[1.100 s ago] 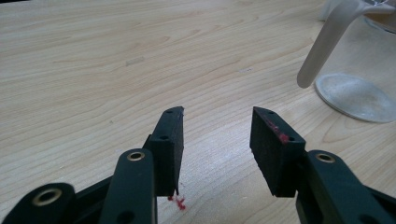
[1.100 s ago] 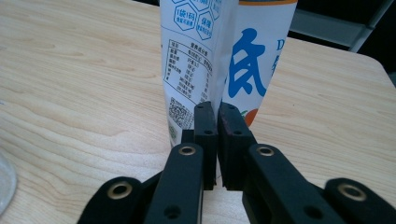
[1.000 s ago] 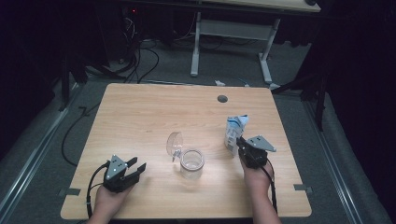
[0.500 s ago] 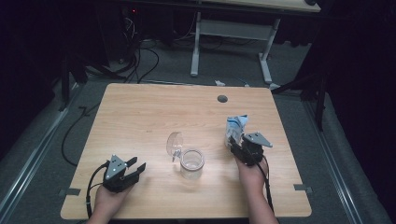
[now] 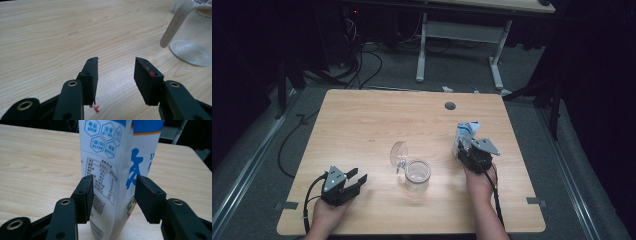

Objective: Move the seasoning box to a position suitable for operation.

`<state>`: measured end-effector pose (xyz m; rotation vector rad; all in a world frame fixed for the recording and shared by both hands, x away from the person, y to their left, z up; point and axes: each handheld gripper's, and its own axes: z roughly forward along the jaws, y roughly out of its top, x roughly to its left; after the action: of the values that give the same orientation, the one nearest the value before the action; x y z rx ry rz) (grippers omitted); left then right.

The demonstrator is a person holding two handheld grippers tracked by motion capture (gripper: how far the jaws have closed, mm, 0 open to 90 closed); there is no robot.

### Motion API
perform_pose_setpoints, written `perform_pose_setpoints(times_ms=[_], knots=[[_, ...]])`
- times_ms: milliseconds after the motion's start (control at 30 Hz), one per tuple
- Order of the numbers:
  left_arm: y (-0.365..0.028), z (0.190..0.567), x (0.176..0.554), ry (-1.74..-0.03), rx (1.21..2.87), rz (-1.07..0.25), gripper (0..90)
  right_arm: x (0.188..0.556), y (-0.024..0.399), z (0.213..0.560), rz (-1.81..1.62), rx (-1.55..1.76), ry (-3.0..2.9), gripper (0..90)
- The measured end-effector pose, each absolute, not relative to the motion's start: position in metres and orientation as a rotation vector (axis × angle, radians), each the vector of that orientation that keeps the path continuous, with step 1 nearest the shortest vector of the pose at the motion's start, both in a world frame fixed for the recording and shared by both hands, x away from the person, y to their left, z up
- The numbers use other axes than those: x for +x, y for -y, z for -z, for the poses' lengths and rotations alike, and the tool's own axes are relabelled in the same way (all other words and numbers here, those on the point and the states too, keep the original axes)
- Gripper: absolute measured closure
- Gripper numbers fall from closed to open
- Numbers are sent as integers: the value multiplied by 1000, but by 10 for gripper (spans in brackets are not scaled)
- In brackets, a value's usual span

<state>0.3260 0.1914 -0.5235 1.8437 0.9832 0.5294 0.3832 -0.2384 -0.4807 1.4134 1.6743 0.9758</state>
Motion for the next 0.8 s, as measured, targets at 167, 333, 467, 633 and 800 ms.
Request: perform_pose_setpoints(times_ms=[167, 333, 467, 633, 800], knots=[[-192, 523, 326, -985, 1839, -530, 546, 385, 239, 483, -986, 1430, -1667, 545], [-193, 523, 326, -985, 1839, -532, 545, 385, 241, 482, -997, 1439, -1661, 695], [-193, 523, 326, -984, 1841, -530, 543, 385, 242, 481, -1010, 1433, -1666, 774], [-191, 523, 325, -975, 1842, -531, 525, 385, 245, 480, -1007, 1410, -1680, 837], [-192, 523, 325, -965, 1851, -527, 511, 385, 248, 480, -1032, 1402, -1697, 858]])
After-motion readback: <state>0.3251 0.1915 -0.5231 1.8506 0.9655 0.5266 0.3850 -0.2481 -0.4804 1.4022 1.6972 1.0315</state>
